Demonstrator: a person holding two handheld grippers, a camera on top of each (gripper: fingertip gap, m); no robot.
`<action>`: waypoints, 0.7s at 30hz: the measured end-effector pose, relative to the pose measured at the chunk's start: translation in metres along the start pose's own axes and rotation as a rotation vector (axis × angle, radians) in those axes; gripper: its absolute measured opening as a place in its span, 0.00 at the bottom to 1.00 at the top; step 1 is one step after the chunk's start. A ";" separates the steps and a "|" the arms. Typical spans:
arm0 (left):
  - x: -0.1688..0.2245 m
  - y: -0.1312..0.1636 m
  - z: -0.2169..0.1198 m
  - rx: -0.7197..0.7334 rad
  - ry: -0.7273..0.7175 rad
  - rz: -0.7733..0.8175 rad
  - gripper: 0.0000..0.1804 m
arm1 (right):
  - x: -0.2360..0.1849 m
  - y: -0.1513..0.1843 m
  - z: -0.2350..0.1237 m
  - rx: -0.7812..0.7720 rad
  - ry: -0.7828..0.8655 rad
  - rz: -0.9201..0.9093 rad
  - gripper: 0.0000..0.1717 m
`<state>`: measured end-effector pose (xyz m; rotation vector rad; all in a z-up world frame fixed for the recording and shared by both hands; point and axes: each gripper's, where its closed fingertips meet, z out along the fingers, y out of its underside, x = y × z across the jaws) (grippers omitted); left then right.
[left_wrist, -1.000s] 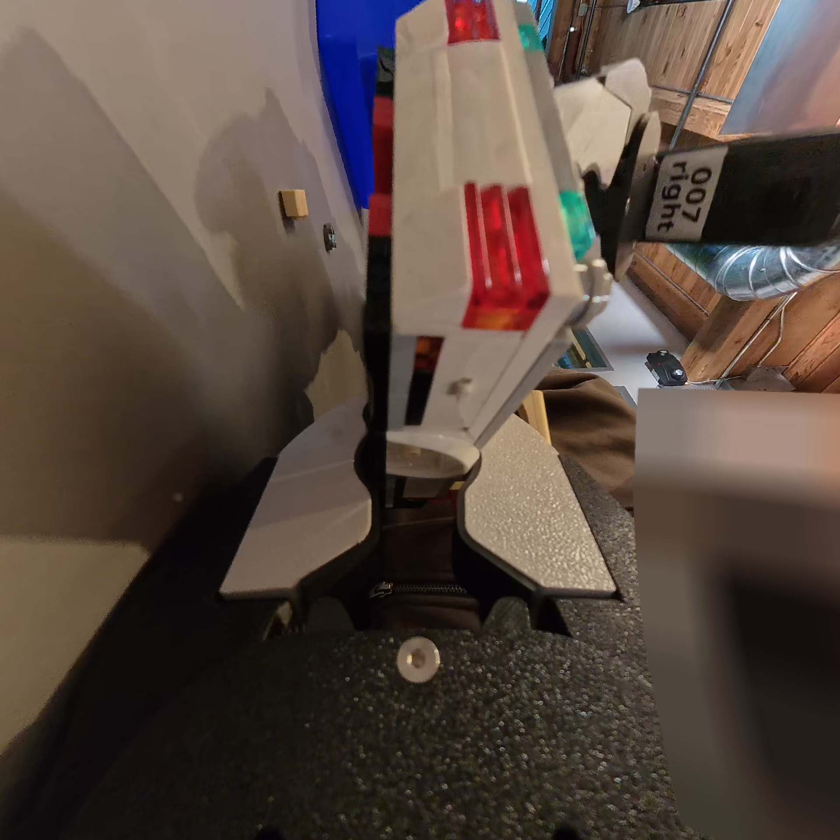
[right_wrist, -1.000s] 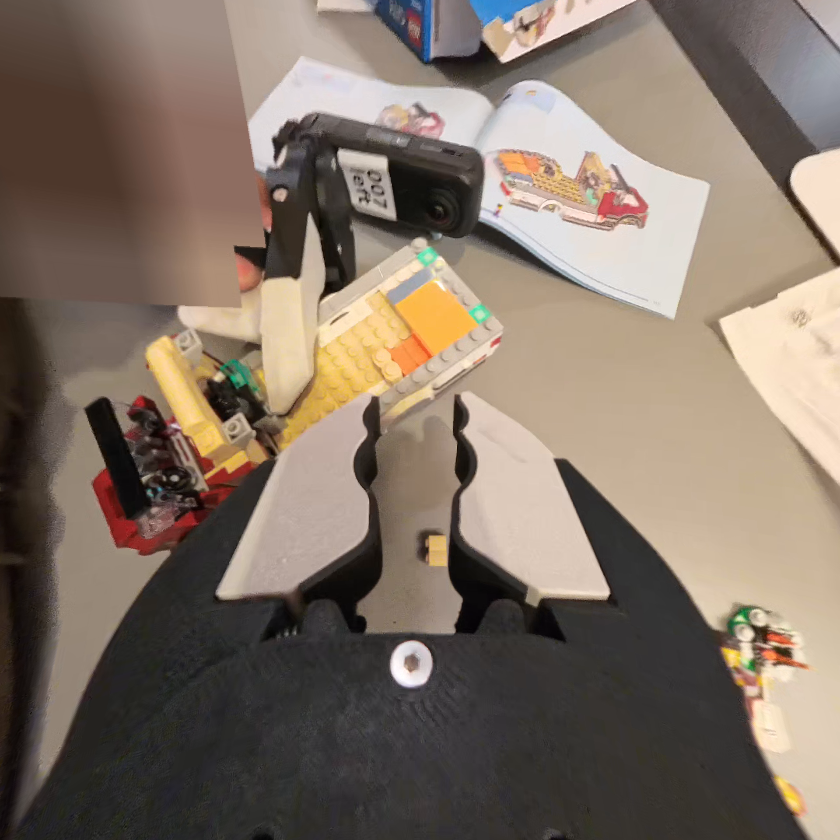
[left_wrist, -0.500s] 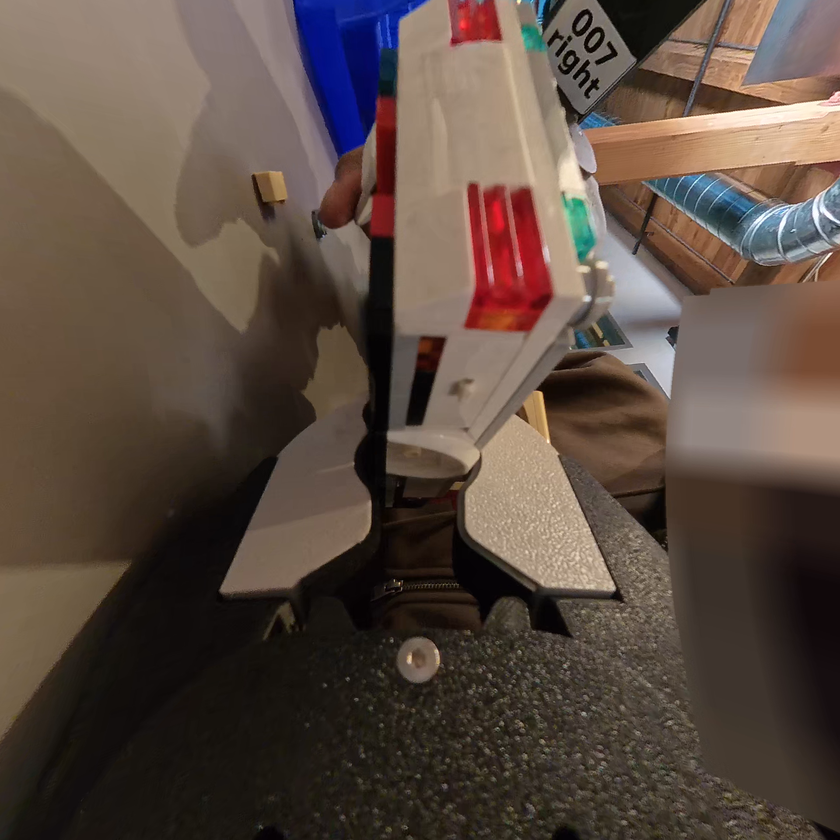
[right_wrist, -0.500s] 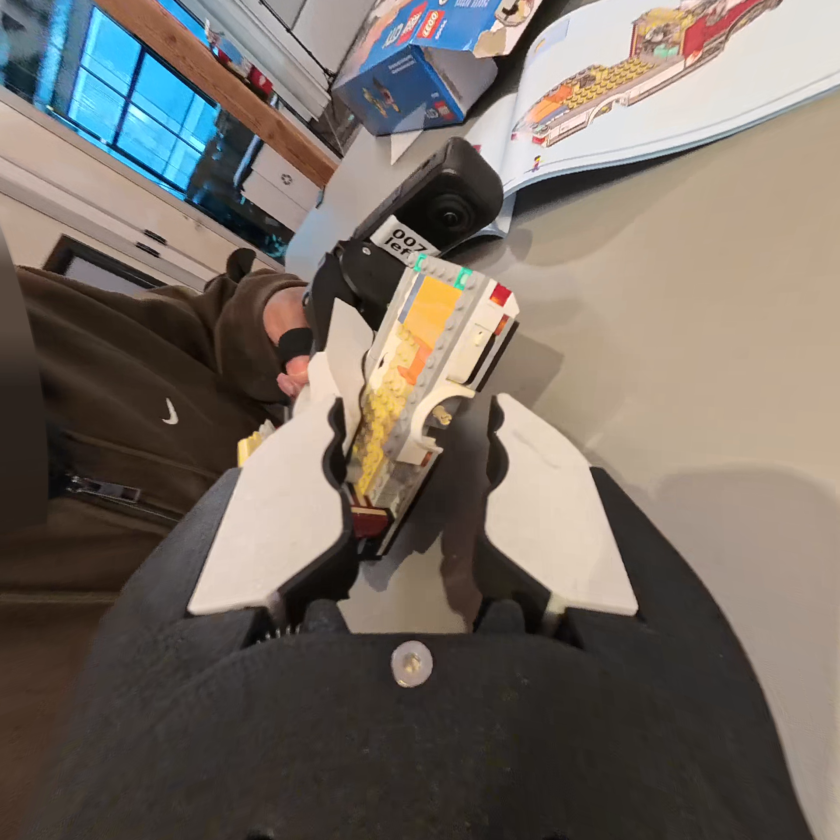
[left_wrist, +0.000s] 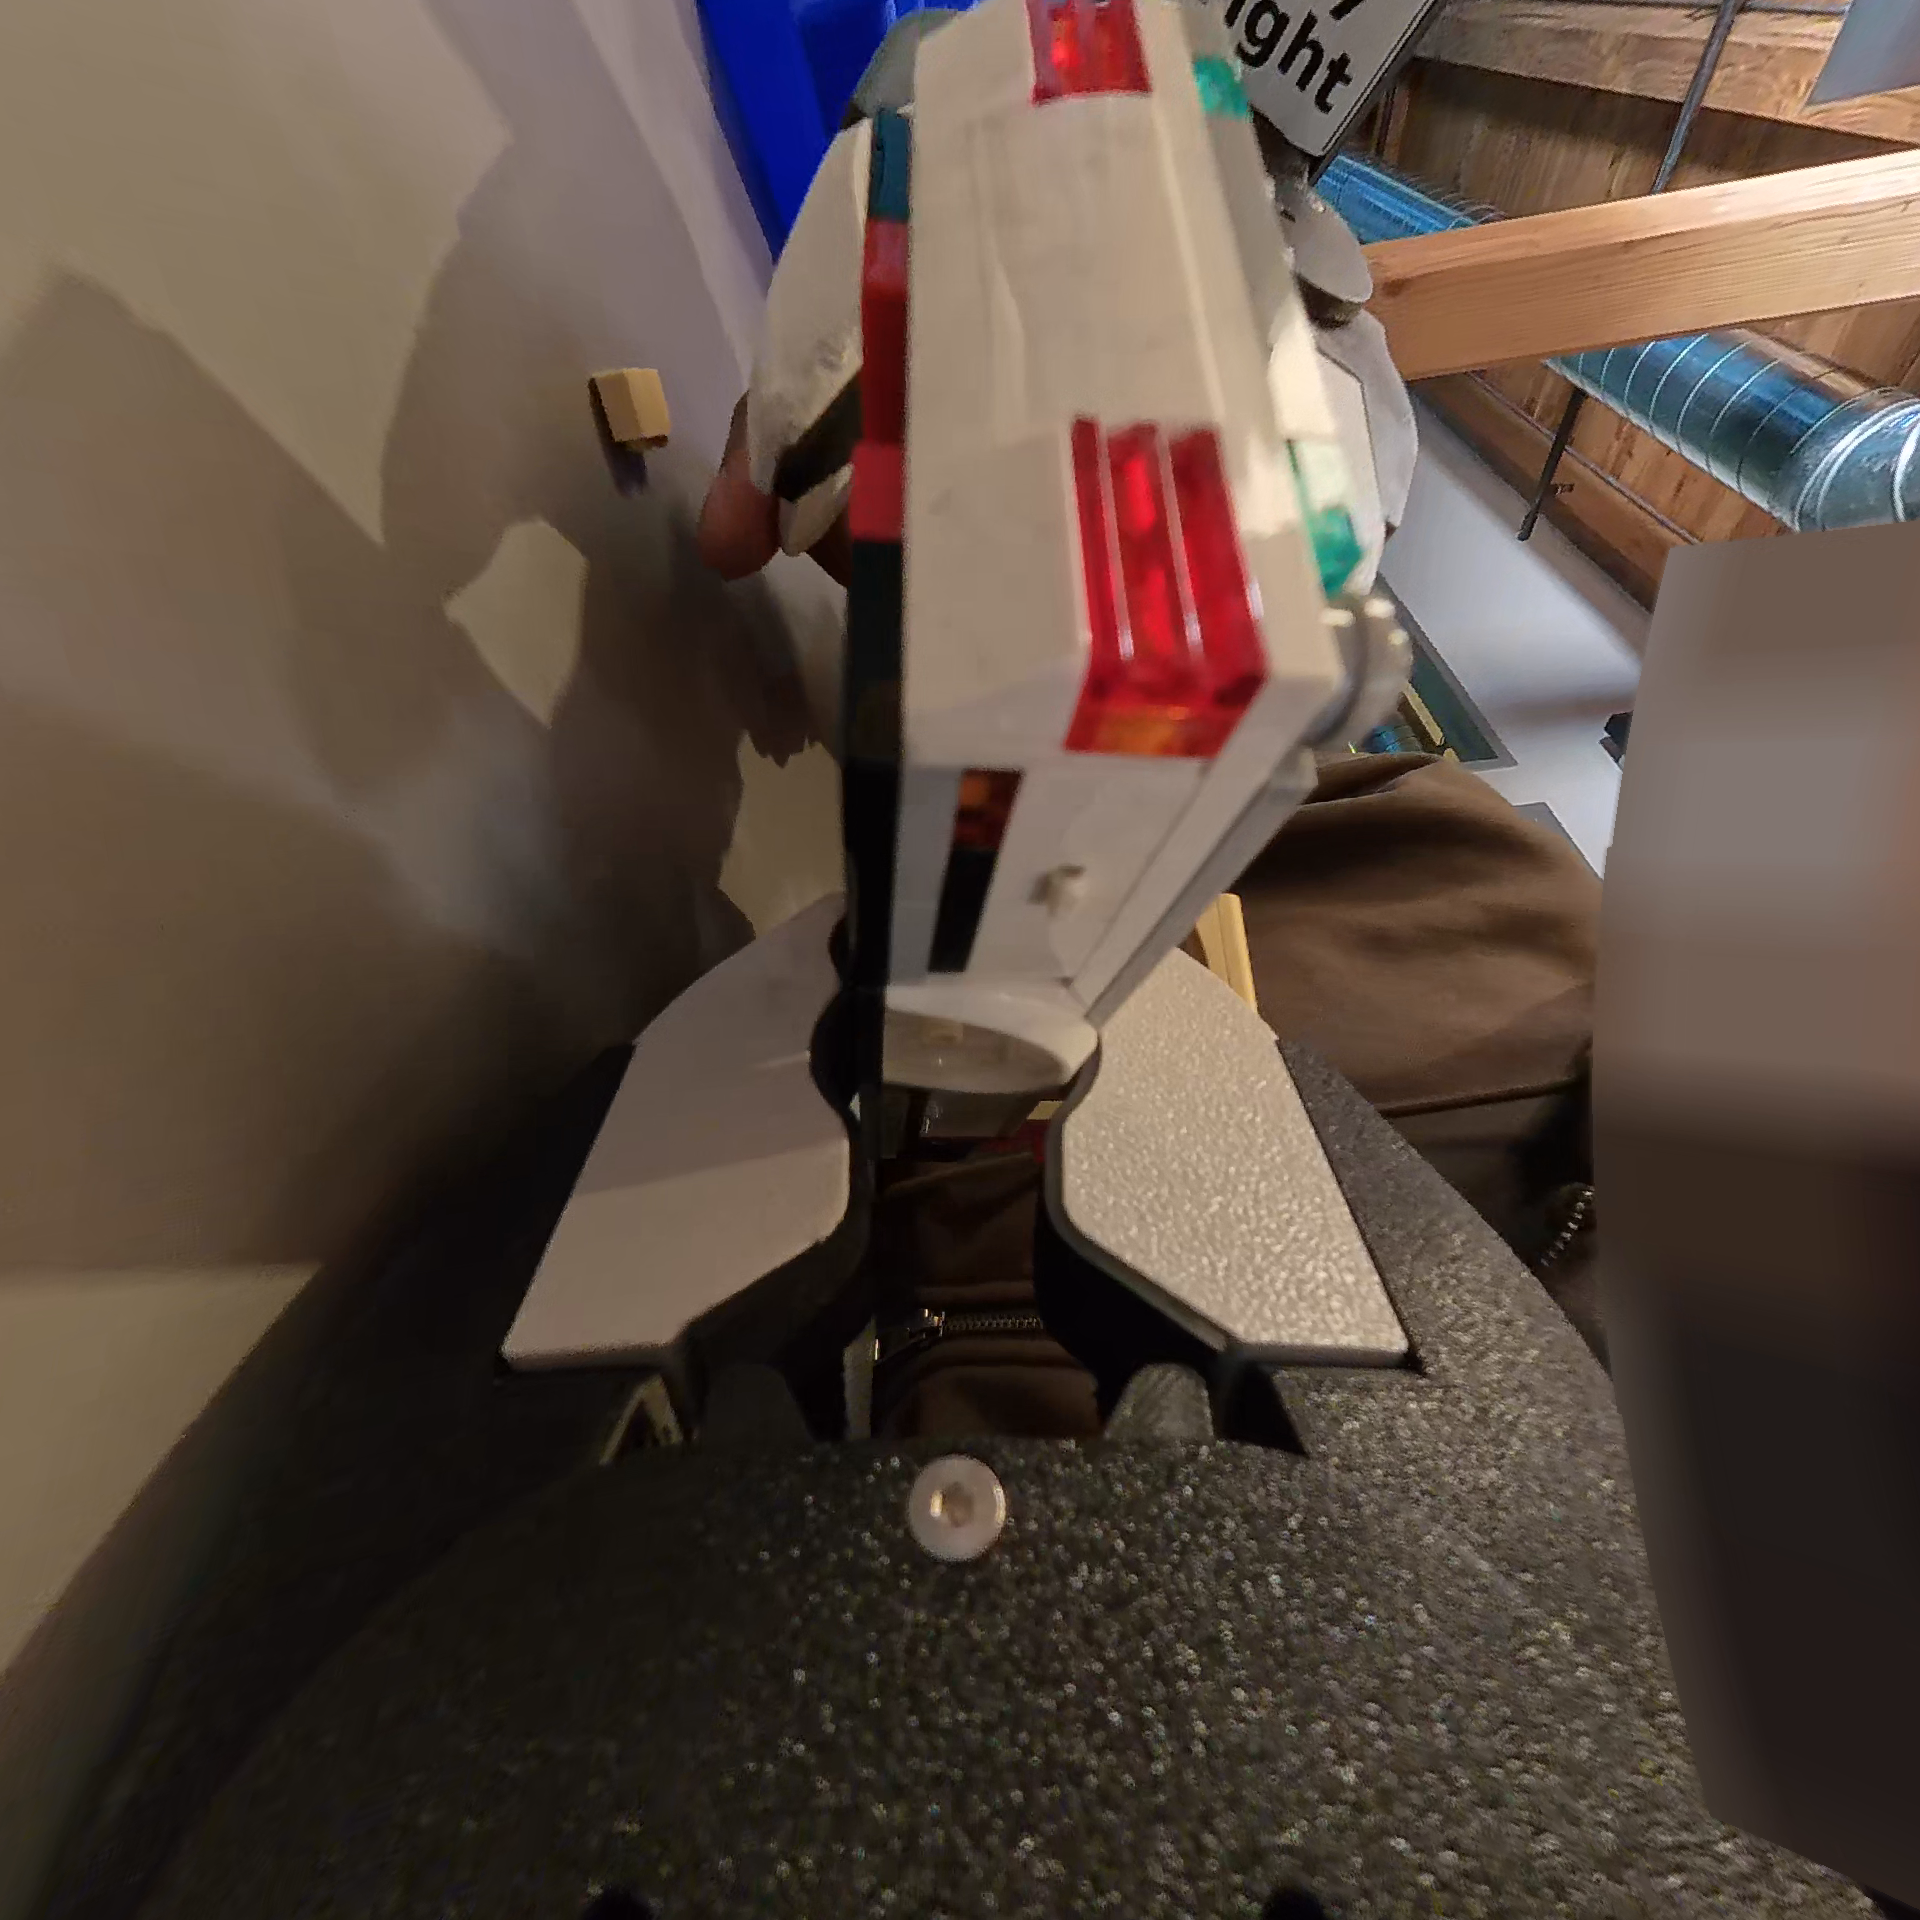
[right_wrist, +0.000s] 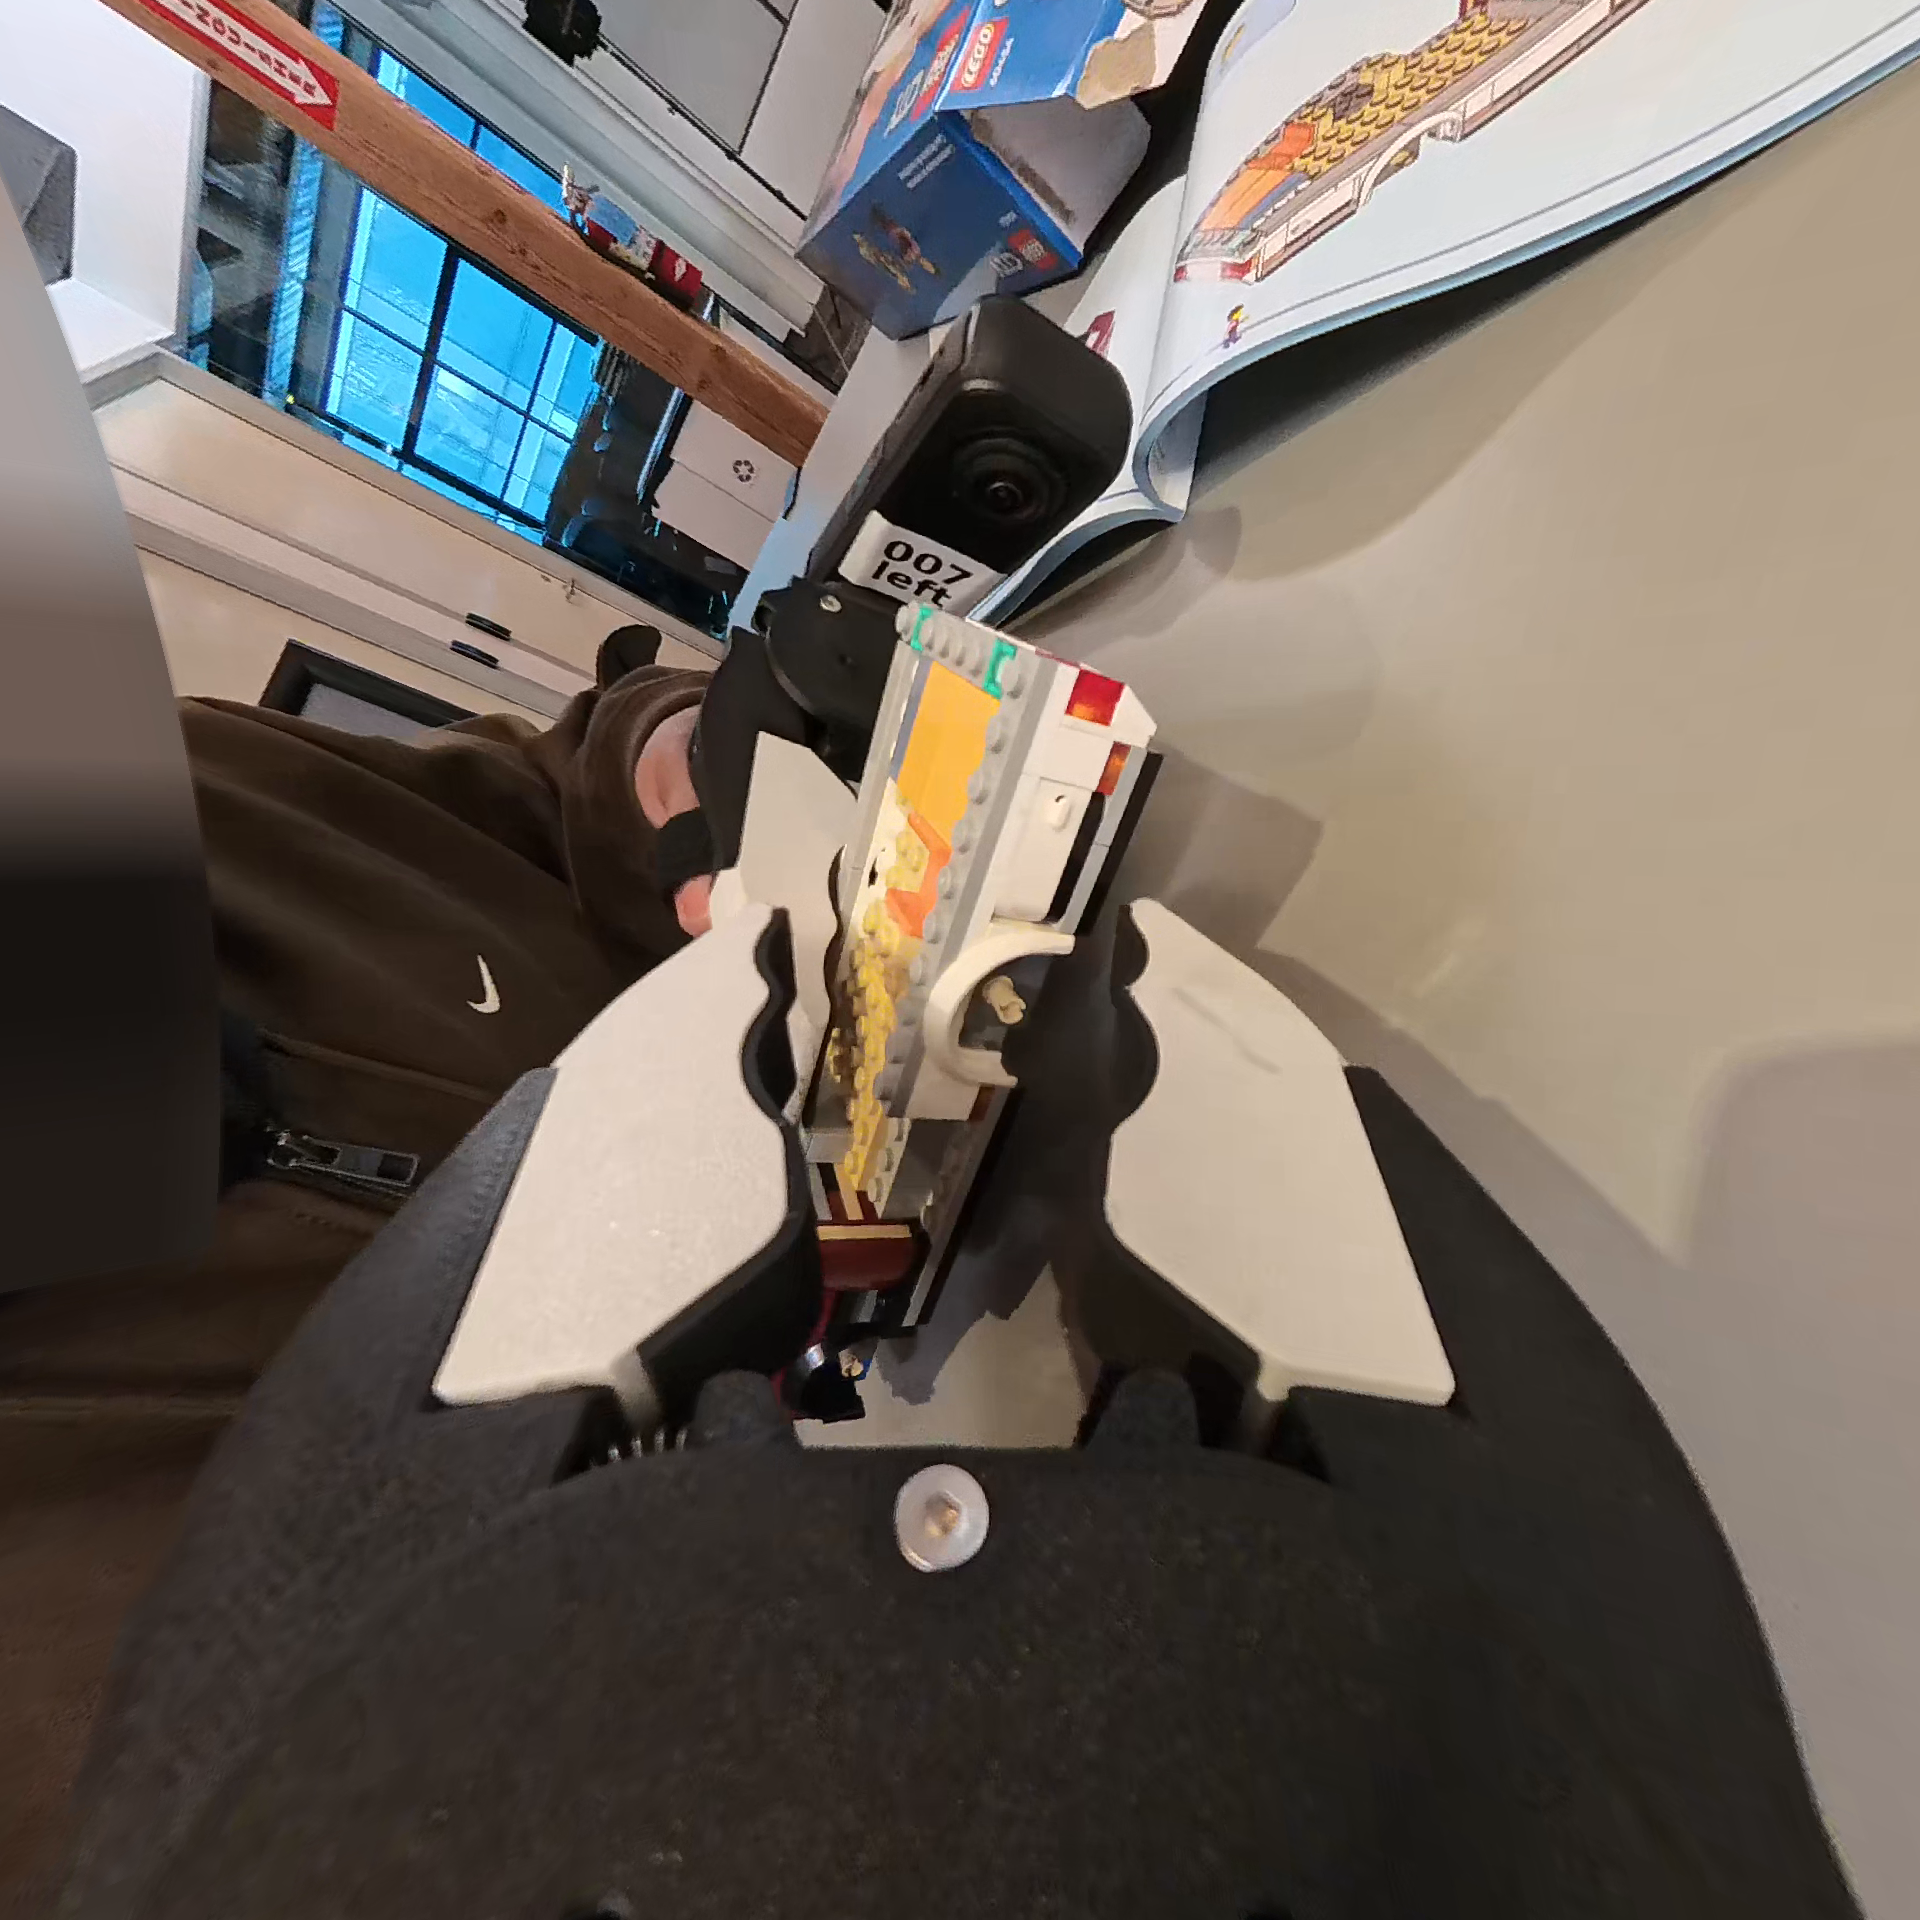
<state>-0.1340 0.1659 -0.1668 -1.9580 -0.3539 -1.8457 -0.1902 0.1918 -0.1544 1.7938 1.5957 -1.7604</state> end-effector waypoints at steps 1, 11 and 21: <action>0.000 0.000 0.000 -0.001 -0.002 0.002 0.18 | 0.000 0.000 0.000 0.000 0.000 0.002 0.34; 0.004 0.000 0.000 -0.009 0.009 0.045 0.18 | 0.000 0.004 0.002 -0.014 -0.037 0.008 0.24; 0.003 -0.001 -0.001 -0.010 -0.010 0.070 0.18 | -0.001 0.001 0.002 0.006 -0.074 0.030 0.23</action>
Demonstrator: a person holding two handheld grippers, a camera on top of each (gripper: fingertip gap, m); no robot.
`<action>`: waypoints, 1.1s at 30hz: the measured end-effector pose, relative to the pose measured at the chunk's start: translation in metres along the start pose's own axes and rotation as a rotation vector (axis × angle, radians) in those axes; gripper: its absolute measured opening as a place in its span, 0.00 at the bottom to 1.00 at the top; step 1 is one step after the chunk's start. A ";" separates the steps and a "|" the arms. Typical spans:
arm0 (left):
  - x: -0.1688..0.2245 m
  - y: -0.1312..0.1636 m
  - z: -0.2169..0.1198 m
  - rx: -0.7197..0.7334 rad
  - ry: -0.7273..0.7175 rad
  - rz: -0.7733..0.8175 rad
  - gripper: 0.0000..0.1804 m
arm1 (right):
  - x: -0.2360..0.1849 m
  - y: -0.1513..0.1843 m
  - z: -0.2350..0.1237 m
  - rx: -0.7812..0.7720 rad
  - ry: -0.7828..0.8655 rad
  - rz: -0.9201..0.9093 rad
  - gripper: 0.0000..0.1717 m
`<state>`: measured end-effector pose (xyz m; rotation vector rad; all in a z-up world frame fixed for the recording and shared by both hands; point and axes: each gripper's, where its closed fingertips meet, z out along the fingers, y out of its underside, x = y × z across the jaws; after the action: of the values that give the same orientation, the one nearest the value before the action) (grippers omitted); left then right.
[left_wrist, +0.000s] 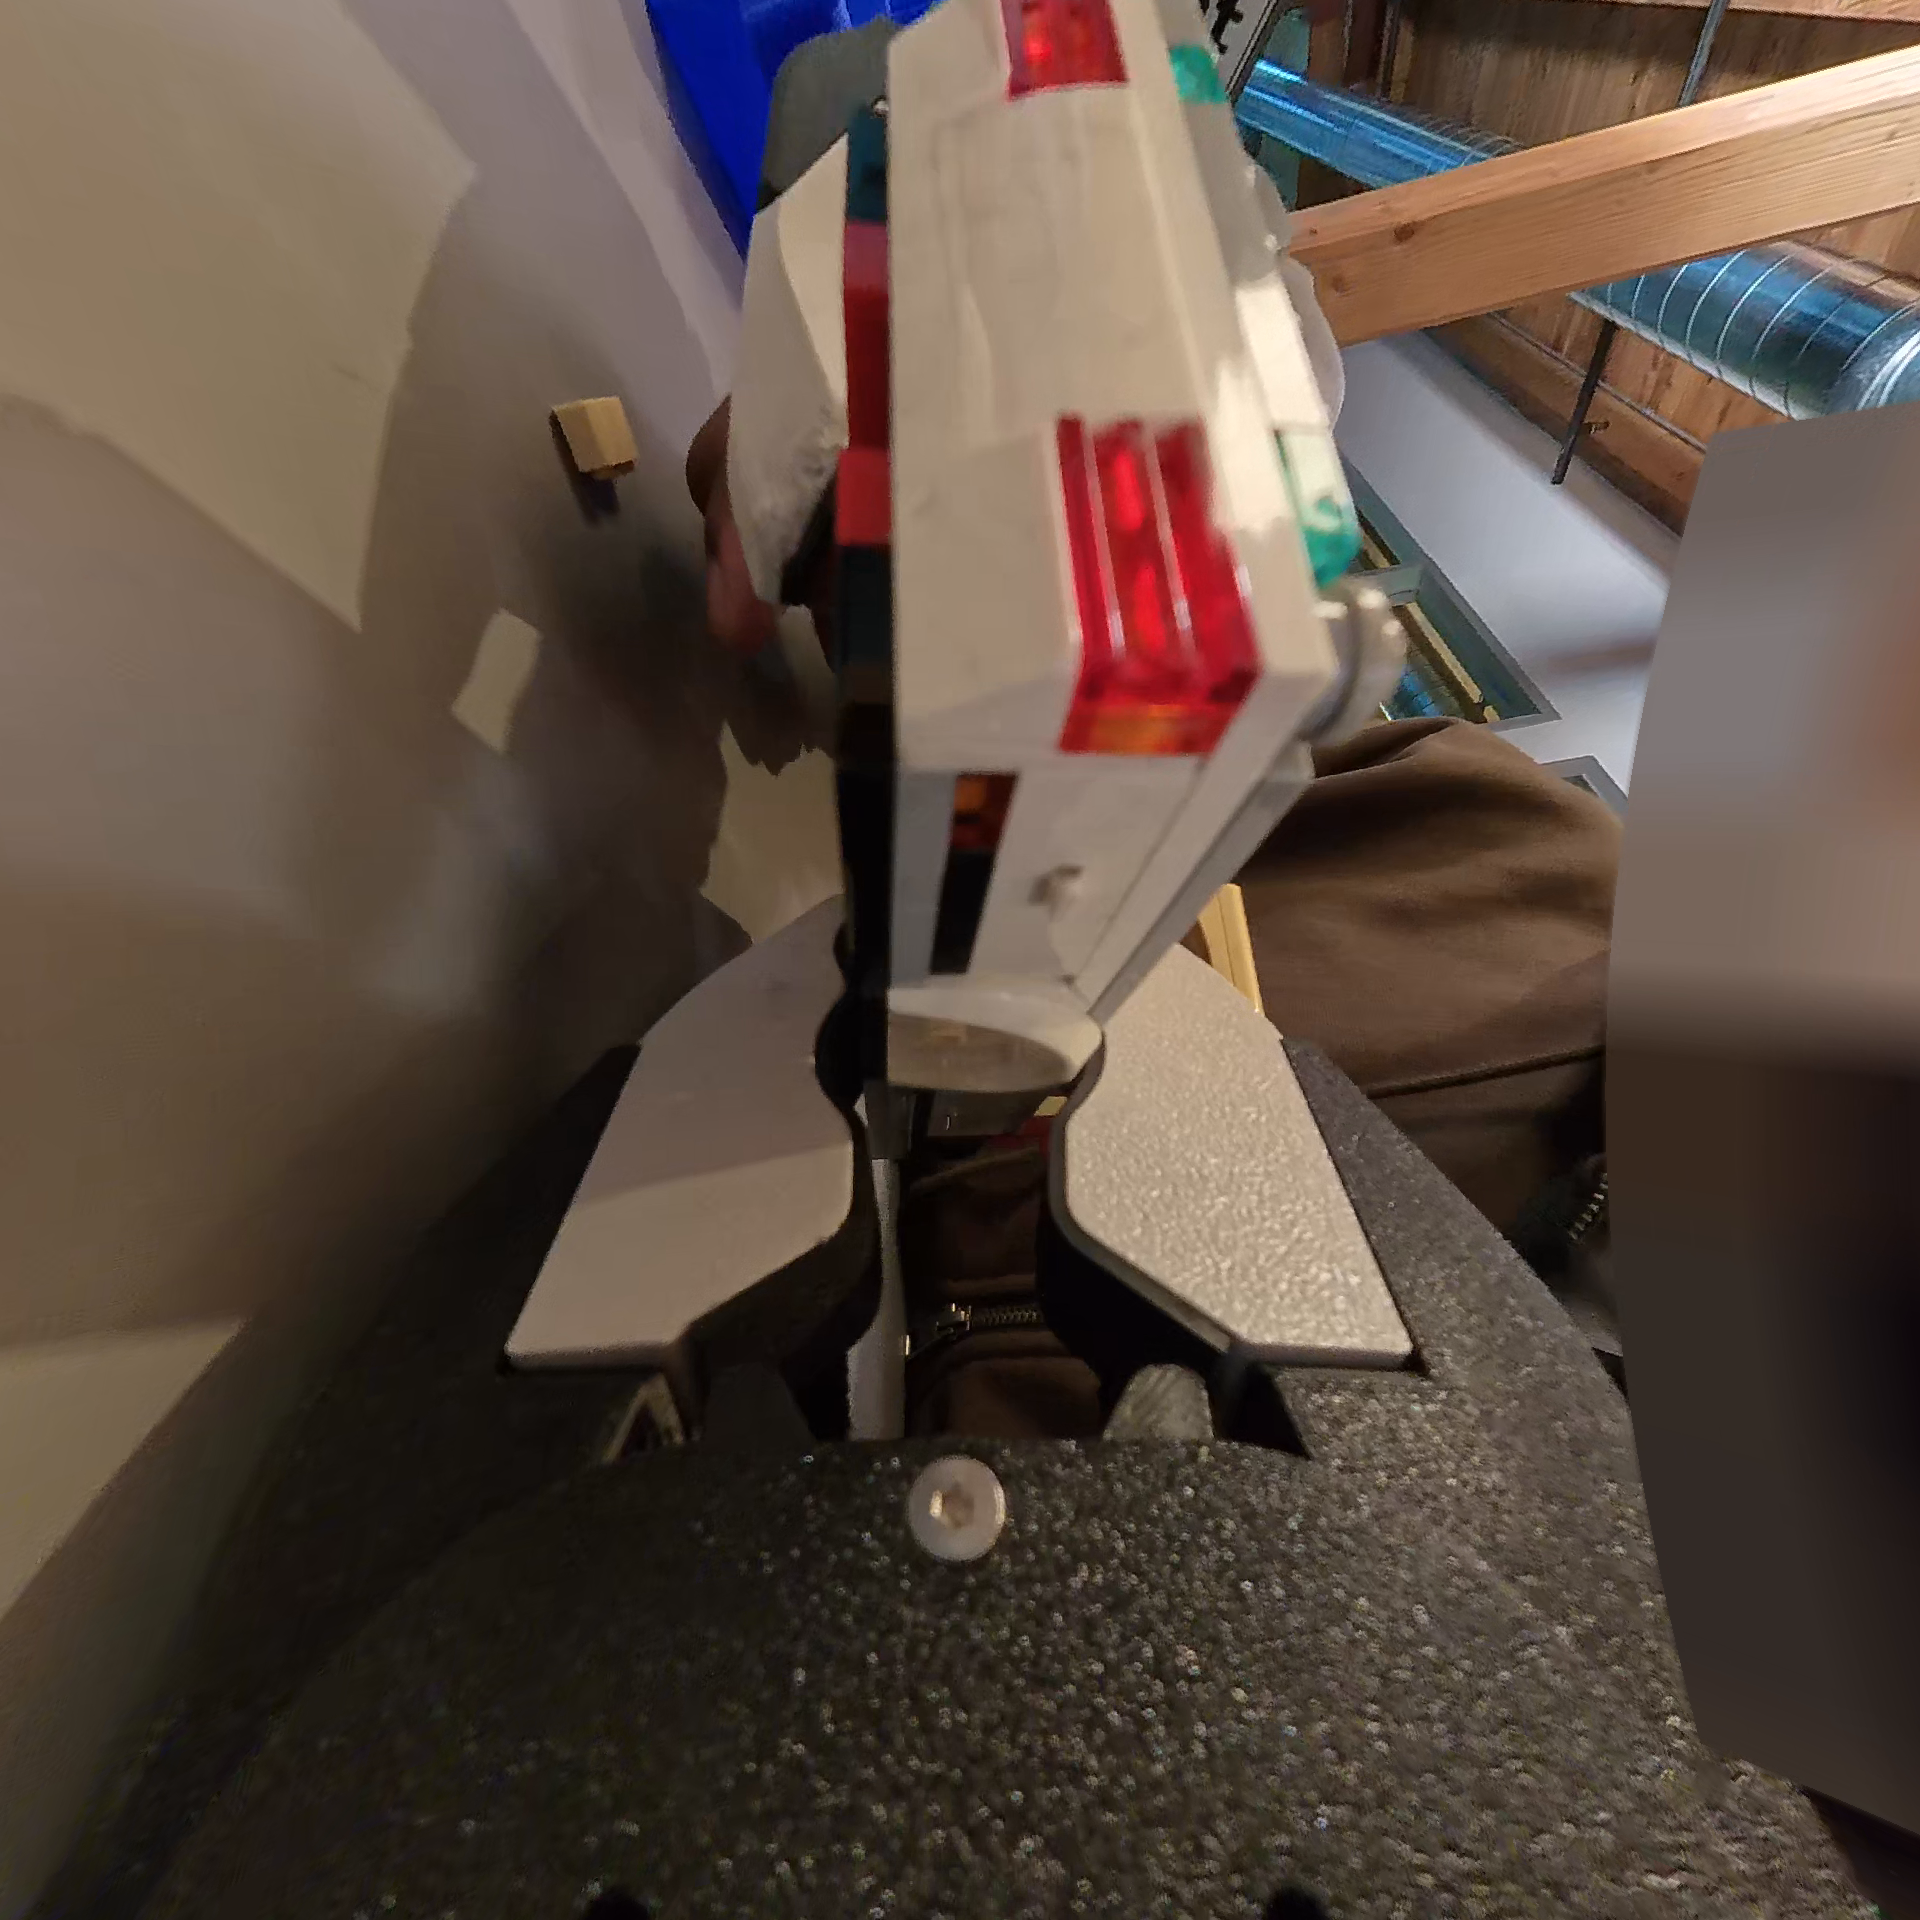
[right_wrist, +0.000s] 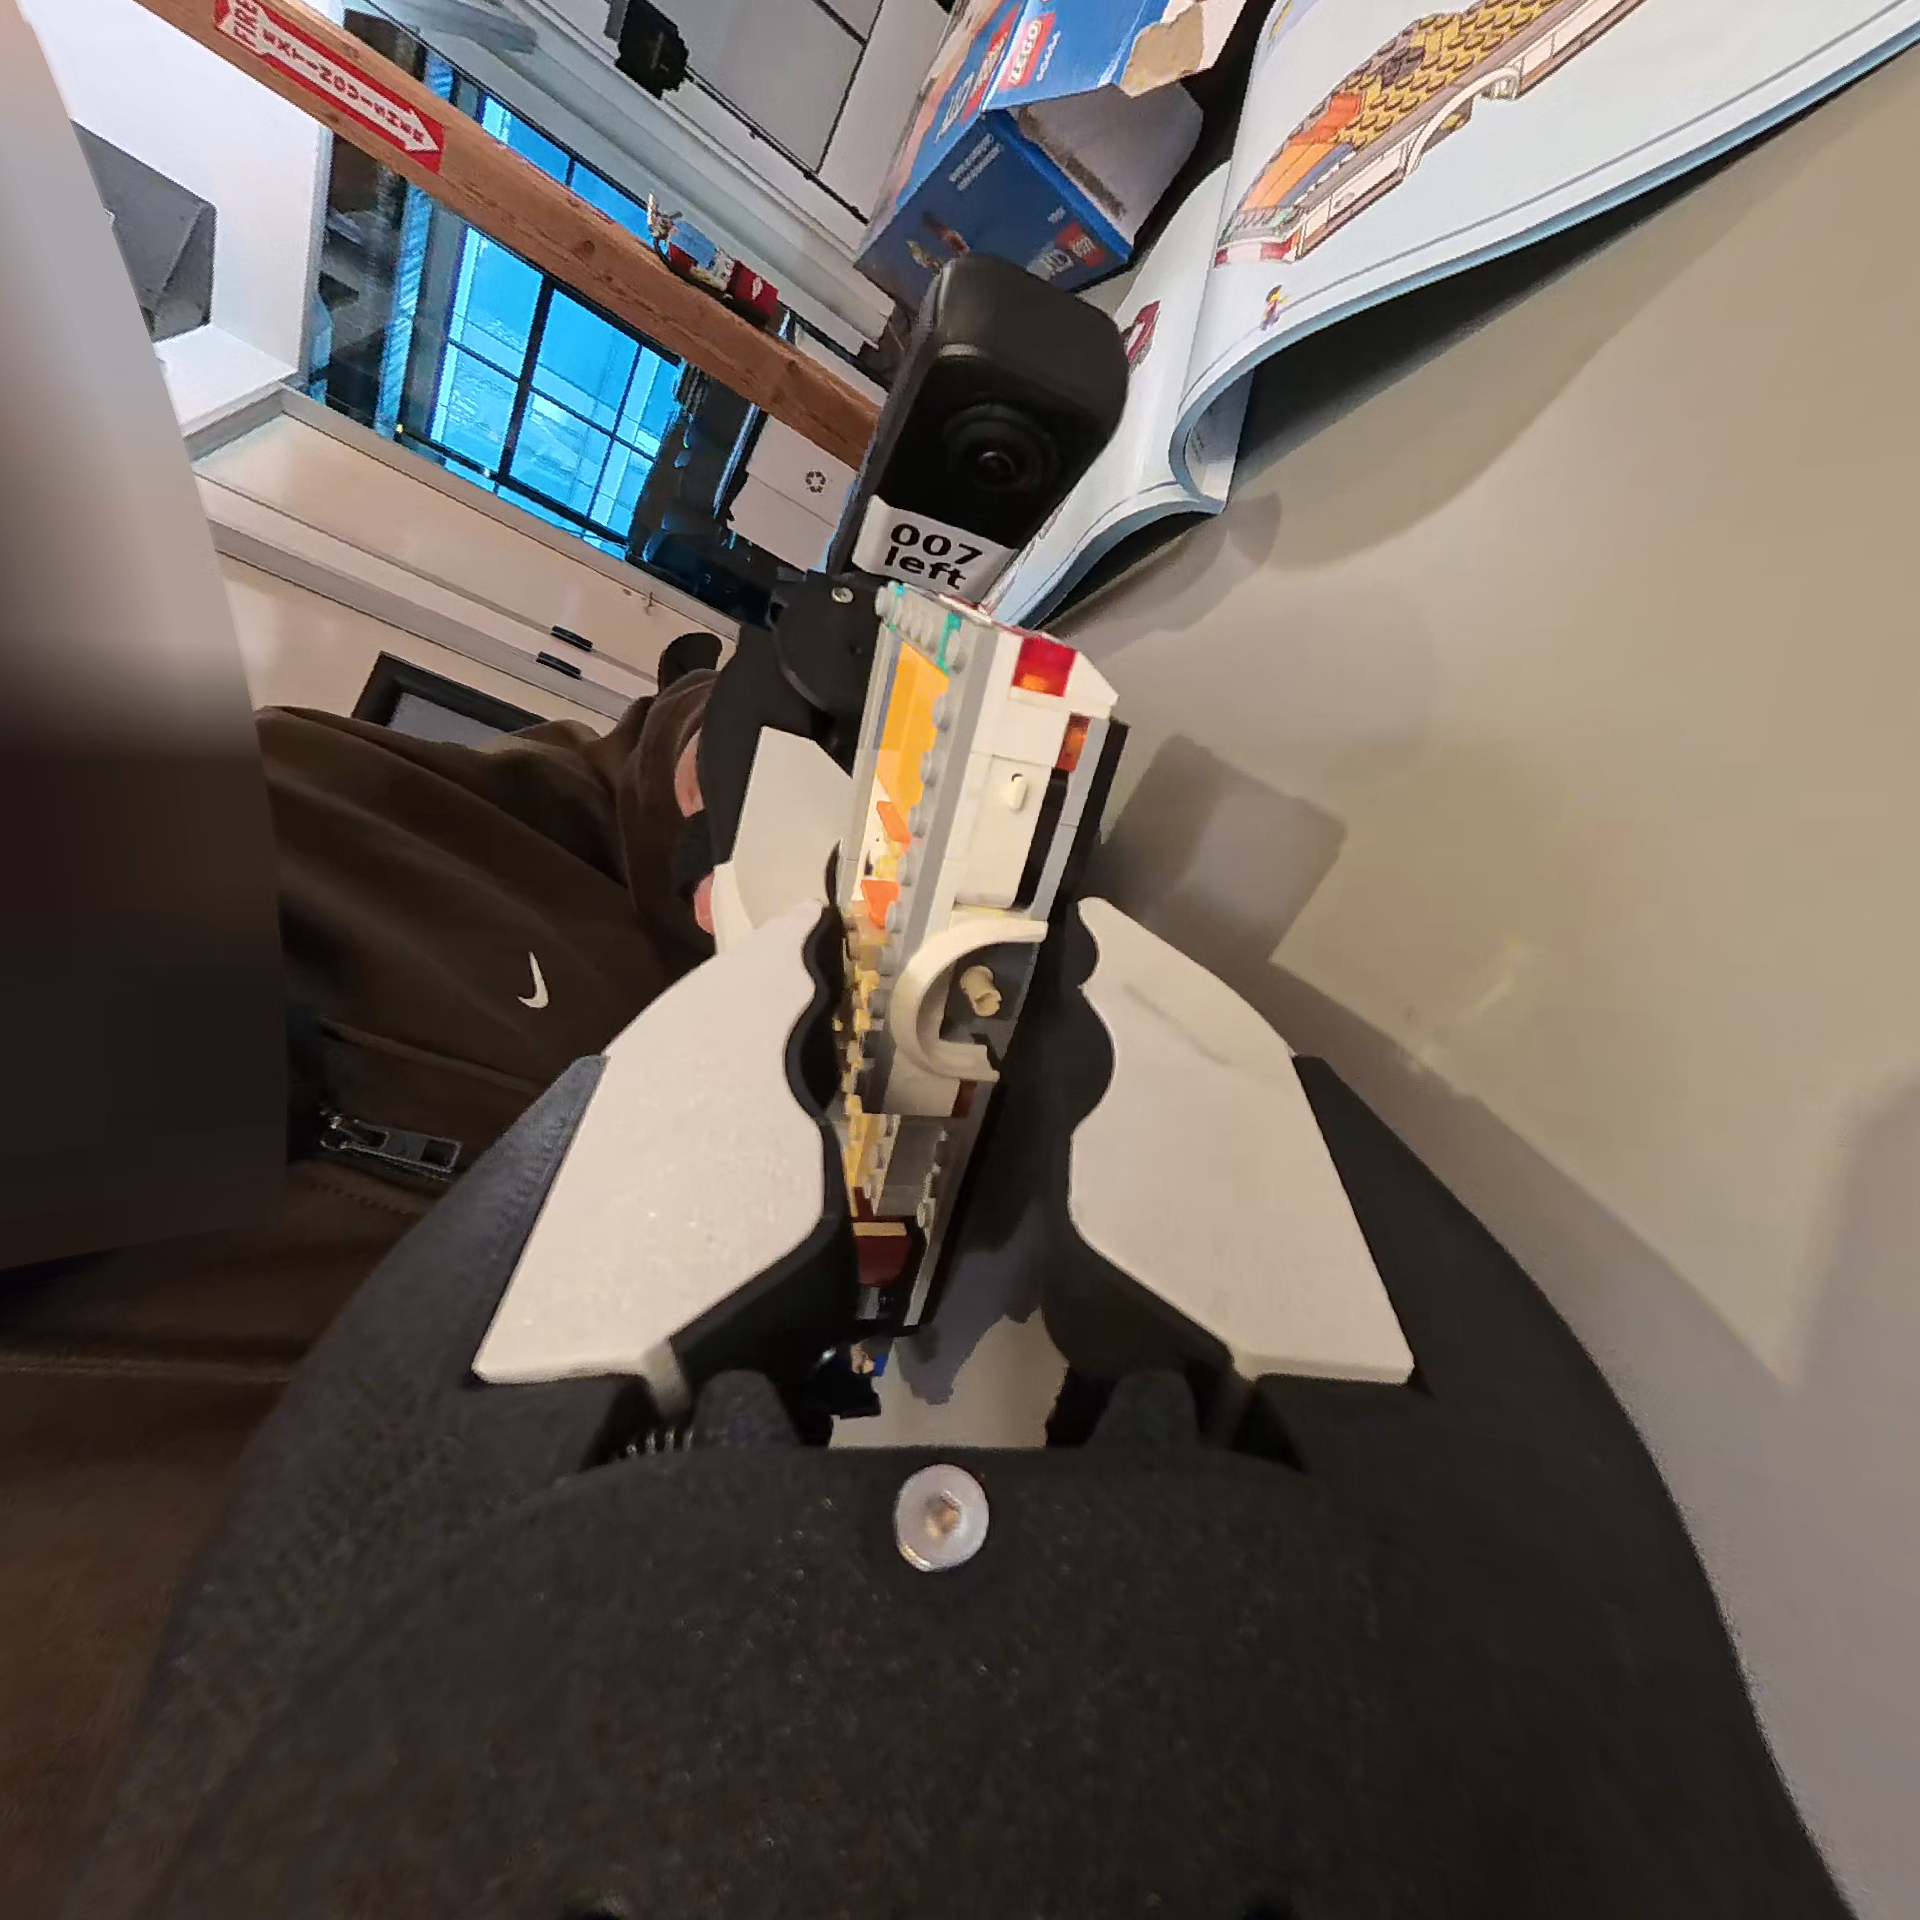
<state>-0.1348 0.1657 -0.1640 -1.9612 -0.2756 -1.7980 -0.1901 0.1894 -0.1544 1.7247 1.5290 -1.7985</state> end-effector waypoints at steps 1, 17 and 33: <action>0.000 0.000 0.000 0.000 -0.004 0.004 0.18 | 0.000 0.000 0.000 0.003 -0.001 0.004 0.23; 0.000 -0.001 0.000 0.008 -0.003 0.021 0.18 | 0.000 -0.003 0.000 0.021 -0.030 0.025 0.21; 0.006 -0.012 -0.007 0.076 0.111 -0.084 0.18 | 0.008 -0.013 -0.015 0.055 0.131 -0.078 0.29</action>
<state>-0.1457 0.1723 -0.1554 -1.8150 -0.3891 -1.9131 -0.1934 0.2106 -0.1513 1.8661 1.6341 -1.8130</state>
